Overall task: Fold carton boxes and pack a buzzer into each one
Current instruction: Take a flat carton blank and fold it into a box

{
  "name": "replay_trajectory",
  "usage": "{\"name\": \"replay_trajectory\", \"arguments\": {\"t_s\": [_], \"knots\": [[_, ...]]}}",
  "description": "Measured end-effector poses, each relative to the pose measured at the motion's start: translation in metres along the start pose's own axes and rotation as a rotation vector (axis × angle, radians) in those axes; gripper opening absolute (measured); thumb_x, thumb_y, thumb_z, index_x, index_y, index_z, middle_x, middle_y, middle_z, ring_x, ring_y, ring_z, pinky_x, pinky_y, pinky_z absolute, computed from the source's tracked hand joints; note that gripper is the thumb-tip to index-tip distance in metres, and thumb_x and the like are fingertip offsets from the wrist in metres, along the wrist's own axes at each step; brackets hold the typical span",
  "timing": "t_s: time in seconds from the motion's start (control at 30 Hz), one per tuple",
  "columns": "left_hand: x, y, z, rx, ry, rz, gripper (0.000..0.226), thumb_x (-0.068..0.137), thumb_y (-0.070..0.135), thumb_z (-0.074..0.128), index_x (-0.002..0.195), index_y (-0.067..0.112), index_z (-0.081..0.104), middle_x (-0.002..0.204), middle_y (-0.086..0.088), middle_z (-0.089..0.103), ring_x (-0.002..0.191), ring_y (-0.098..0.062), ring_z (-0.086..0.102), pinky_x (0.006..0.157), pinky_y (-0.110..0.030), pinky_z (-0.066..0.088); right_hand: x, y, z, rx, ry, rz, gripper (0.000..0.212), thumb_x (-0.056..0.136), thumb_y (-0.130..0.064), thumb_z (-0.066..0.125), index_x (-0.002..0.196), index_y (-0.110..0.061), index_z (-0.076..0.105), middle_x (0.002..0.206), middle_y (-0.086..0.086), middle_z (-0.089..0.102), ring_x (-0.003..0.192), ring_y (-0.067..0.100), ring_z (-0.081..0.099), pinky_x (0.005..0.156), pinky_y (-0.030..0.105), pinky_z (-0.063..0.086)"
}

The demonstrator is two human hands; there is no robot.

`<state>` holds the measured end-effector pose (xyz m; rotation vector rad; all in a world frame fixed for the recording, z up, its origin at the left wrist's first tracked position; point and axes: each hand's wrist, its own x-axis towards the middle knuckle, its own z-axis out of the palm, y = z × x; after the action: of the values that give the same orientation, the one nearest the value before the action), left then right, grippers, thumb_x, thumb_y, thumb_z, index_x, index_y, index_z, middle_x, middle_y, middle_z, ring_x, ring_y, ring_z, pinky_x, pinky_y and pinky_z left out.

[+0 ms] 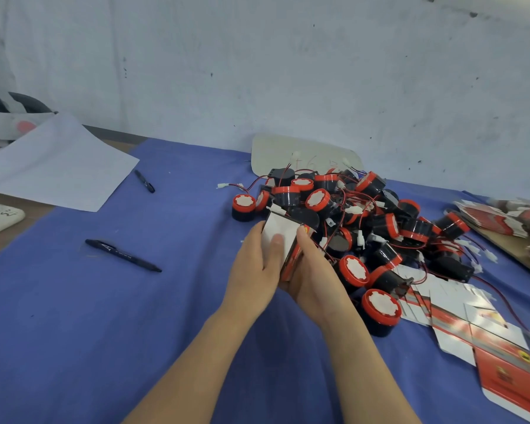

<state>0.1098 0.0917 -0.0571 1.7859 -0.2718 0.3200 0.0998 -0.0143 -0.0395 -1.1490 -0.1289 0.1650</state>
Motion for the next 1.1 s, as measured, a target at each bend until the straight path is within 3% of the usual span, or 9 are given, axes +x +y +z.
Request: {"name": "replay_trajectory", "arguments": {"t_s": [0.2,0.37,0.57,0.7,0.8,0.87,0.93,1.03,1.1], "knots": [[-0.001,-0.001,0.001,-0.044,-0.037,0.032,0.075,0.070,0.079,0.050,0.131,0.038,0.037,0.126,0.020,0.051,0.117,-0.002,0.049,0.092,-0.024,0.046,0.000,-0.002,-0.001,0.043,0.013,-0.062,0.041,0.087,-0.043,0.053,0.114,-0.018,0.070,0.125,0.009,0.064,0.118,0.024,0.060,0.092,0.035,0.052],[-0.001,0.002,0.000,-0.106,-0.096,-0.030,0.076,0.061,0.071,0.057,0.124,0.040,0.028,0.119,0.019,0.048,0.113,-0.003,0.051,0.078,-0.013,0.047,-0.003,-0.006,-0.008,-0.069,0.008,-0.075,0.047,0.087,-0.042,0.052,0.123,-0.013,0.062,0.125,0.012,0.064,0.119,0.027,0.059,0.102,0.041,0.046],[0.004,-0.004,-0.004,-0.097,-0.116,-0.069,0.058,0.078,0.040,0.074,0.119,0.032,0.033,0.109,0.021,0.050,0.099,0.002,0.055,0.063,-0.006,0.047,-0.008,-0.009,-0.007,-0.397,0.031,-0.190,0.030,0.089,-0.031,0.058,0.110,-0.012,0.068,0.105,0.009,0.072,0.100,0.023,0.067,0.087,0.032,0.055],[0.014,-0.008,-0.024,-0.357,-0.251,-0.099,0.059,0.081,0.014,0.064,0.131,0.035,0.041,0.132,0.019,0.050,0.124,0.004,0.046,0.096,-0.017,0.043,-0.003,-0.005,-0.003,-0.913,0.300,-0.365,0.029,0.087,-0.033,0.068,0.071,-0.010,0.059,0.056,-0.001,0.053,0.054,0.007,0.042,0.053,0.026,0.039],[0.023,-0.002,-0.036,-0.611,0.031,-0.144,0.046,0.087,-0.005,0.047,0.107,0.034,0.057,0.114,0.017,0.064,0.105,0.004,0.061,0.082,-0.016,0.050,-0.001,0.005,0.006,-1.241,0.260,-0.301,0.035,0.084,-0.042,0.068,0.069,-0.013,0.054,0.059,-0.002,0.050,0.058,0.014,0.042,0.056,0.034,0.036],[0.023,0.001,-0.035,-0.429,0.202,-0.068,0.033,0.092,0.003,0.052,0.097,0.034,0.058,0.101,0.020,0.065,0.091,0.011,0.060,0.072,-0.005,0.046,0.001,0.016,0.014,-1.520,0.162,-0.232,0.038,0.087,-0.046,0.063,0.068,-0.017,0.048,0.068,0.002,0.054,0.068,0.023,0.051,0.059,0.036,0.036],[0.018,-0.004,-0.030,-0.154,0.210,0.010,0.021,0.091,0.015,0.060,0.098,0.035,0.055,0.101,0.026,0.059,0.094,0.013,0.056,0.073,0.000,0.041,0.002,0.019,0.020,-1.677,0.120,-0.207,0.033,0.089,-0.043,0.058,0.068,-0.022,0.047,0.077,0.003,0.062,0.076,0.028,0.056,0.061,0.034,0.038],[0.017,-0.016,-0.022,0.009,0.135,-0.046,0.028,0.090,0.022,0.063,0.111,0.033,0.048,0.101,0.026,0.052,0.093,0.003,0.053,0.070,-0.008,0.040,0.000,0.020,0.023,-1.663,0.111,-0.229,0.018,0.091,-0.035,0.054,0.093,-0.020,0.064,0.093,0.001,0.071,0.087,0.026,0.061,0.076,0.036,0.046],[0.019,-0.021,-0.020,0.075,0.132,-0.119,0.025,0.094,0.021,0.055,0.118,0.027,0.049,0.102,0.015,0.055,0.089,-0.004,0.053,0.065,-0.014,0.039,-0.003,0.019,0.023,-1.624,0.102,-0.264,0.012,0.090,-0.030,0.053,0.088,-0.023,0.062,0.090,-0.003,0.070,0.088,0.022,0.060,0.089,0.036,0.041]]}}
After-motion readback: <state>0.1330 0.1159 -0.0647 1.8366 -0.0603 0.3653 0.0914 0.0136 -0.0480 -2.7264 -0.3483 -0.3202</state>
